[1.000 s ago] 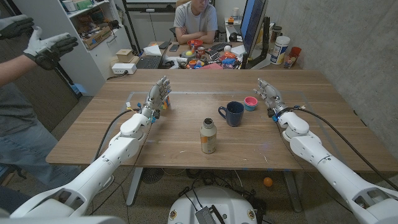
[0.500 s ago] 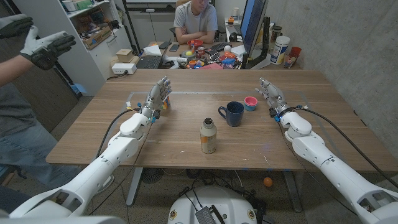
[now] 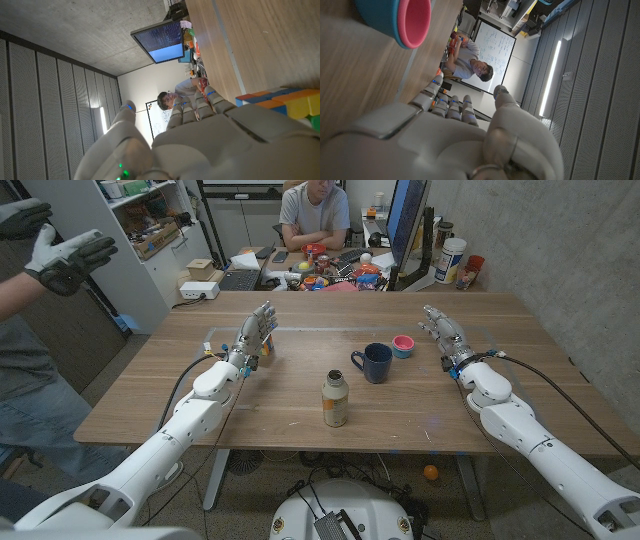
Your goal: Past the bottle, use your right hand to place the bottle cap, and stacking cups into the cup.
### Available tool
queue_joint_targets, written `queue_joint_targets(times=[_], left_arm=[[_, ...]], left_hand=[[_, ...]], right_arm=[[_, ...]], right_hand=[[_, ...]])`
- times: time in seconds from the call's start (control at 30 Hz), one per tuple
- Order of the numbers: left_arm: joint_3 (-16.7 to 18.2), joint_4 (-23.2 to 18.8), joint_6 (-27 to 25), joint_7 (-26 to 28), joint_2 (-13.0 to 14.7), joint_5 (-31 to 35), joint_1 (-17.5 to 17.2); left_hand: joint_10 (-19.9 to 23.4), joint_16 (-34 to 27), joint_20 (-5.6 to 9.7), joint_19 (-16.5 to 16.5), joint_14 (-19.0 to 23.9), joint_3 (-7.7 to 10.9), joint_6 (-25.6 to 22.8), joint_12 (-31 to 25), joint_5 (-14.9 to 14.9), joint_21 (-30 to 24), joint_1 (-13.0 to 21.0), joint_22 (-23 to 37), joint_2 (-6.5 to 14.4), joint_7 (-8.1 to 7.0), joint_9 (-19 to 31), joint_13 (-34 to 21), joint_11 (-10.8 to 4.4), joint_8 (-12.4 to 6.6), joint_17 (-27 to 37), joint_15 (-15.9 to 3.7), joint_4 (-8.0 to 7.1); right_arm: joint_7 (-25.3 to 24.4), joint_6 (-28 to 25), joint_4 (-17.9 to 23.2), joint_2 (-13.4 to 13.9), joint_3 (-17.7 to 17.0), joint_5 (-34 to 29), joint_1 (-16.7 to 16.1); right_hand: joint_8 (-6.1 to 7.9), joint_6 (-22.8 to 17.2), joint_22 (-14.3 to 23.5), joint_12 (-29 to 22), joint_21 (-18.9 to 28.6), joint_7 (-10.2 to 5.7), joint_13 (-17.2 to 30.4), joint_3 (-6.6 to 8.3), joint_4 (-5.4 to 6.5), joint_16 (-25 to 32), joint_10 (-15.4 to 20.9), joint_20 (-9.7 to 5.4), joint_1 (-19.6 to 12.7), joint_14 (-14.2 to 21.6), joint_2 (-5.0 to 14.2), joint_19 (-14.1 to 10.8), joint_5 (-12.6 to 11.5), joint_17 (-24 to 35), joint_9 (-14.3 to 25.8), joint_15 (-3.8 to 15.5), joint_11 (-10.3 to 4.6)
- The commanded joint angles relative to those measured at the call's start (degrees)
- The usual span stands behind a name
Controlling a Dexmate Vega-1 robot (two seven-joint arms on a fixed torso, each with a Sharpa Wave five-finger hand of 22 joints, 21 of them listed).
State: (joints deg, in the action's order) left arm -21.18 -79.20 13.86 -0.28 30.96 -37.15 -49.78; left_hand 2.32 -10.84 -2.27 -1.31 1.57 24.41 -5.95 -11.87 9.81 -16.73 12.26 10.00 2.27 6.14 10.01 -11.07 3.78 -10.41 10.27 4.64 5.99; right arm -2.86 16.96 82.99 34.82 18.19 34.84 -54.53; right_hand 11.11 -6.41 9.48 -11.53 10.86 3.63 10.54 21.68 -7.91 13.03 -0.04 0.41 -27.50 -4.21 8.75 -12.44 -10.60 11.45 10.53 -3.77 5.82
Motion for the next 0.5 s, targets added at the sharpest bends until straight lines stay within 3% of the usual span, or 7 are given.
queue_joint_targets(times=[0.03,0.5], left_arm=[[-0.23,-0.80,0.57,-0.22,0.25,0.83,0.59],[-0.42,-0.51,0.79,-1.53,0.27,0.57,1.03]], left_hand=[[-0.25,0.01,-0.33,0.10,-0.16,0.35,0.19,-0.13,0.34,0.25,0.29,0.17,0.38,0.19,0.18,-0.29,0.50,-0.18,0.22,0.47,0.18],[-0.97,0.36,-0.16,0.91,-1.26,0.29,0.47,0.11,0.32,1.04,0.21,0.18,0.45,0.13,0.18,-0.28,0.05,-0.11,0.23,0.55,0.29]], right_arm=[[-2.33,0.66,3.26,2.66,-2.22,-1.09,-3.72],[-6.14,0.21,7.06,5.39,-4.30,-3.95,-7.70]], right_hand=[[0.66,-1.24,0.24,-0.41,0.18,-0.30,0.27,0.34,-0.70,-0.35,1.03,0.18,-1.05,0.52,-0.06,-0.17,-0.28,0.00,0.15,0.05,0.01],[0.95,-2.84,0.22,-0.45,0.10,-2.01,0.32,1.77,-2.05,-0.63,1.87,-0.06,-4.49,1.04,0.11,-0.07,-0.30,-0.24,0.17,0.55,-0.68]])
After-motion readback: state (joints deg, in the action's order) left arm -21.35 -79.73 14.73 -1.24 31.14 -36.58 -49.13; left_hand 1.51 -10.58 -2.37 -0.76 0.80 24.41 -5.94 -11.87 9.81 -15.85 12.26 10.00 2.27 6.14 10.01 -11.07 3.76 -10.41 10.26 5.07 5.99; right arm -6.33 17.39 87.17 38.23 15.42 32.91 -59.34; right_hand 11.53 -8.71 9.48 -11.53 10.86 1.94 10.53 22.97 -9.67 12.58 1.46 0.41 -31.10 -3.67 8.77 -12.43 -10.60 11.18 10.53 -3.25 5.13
